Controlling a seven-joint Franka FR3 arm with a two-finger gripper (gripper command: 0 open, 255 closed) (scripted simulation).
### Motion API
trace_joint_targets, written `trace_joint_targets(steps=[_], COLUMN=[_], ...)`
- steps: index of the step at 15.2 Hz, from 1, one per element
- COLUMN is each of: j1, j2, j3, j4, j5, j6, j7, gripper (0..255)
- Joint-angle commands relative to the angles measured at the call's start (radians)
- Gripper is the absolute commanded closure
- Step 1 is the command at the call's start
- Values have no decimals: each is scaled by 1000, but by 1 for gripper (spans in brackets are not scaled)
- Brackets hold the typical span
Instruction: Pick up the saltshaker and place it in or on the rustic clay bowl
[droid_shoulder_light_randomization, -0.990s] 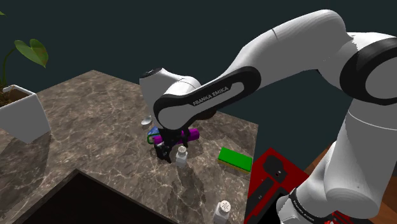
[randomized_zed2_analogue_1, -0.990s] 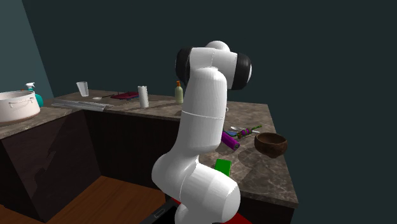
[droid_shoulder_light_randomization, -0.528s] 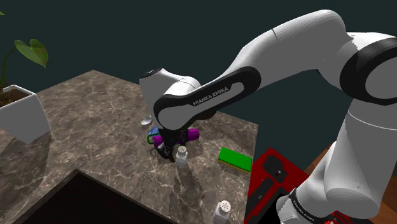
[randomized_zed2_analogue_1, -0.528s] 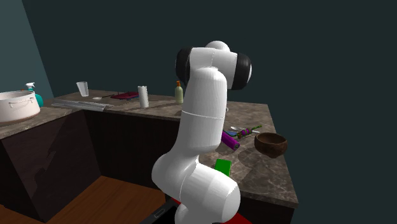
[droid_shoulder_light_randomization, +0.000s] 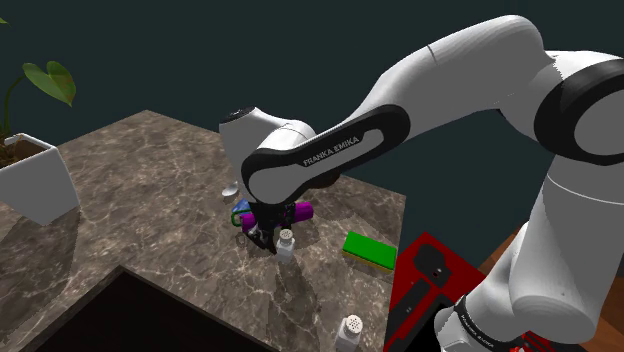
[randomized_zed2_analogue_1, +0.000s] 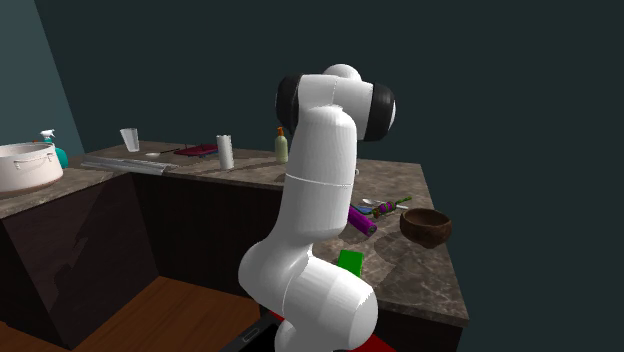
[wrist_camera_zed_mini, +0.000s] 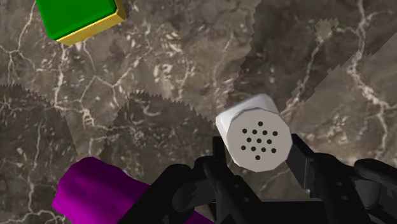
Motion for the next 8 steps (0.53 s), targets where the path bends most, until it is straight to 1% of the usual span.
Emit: trace_joint_targets(steps=[1,8], j1=[0,-6], j2=[0,-47], j3=[0,6], j4=[0,39], j5=[0,20], j6=[0,-82], j7=[0,-12], gripper=[255,255])
